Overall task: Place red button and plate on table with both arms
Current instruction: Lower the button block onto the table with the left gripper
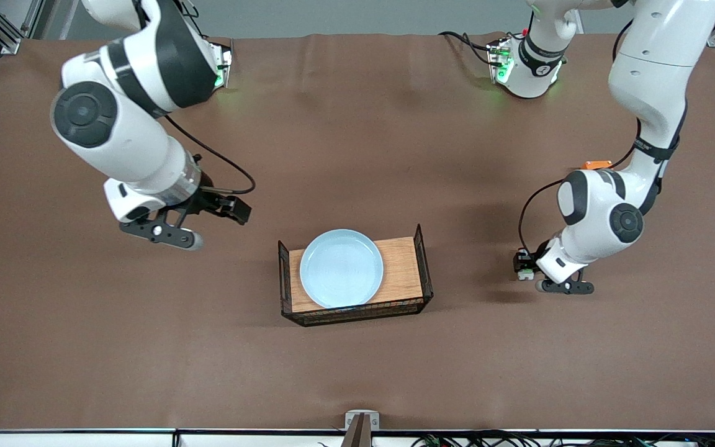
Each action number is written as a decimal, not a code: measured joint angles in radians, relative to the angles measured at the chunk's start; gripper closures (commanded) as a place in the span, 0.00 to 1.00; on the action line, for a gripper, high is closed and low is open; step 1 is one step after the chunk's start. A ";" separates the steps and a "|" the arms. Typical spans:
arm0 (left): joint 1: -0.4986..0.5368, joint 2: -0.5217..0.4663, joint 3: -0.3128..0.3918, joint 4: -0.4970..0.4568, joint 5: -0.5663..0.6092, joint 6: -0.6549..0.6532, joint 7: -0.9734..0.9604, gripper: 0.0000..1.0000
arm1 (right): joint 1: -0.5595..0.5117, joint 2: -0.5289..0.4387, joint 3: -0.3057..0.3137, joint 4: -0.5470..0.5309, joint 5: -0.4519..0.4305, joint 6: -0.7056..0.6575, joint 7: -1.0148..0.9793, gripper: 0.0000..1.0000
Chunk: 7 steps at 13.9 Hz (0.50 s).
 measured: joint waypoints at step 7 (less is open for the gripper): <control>0.012 0.000 -0.017 -0.018 0.000 0.000 0.010 0.00 | 0.060 0.049 0.000 0.000 0.001 0.045 0.150 0.00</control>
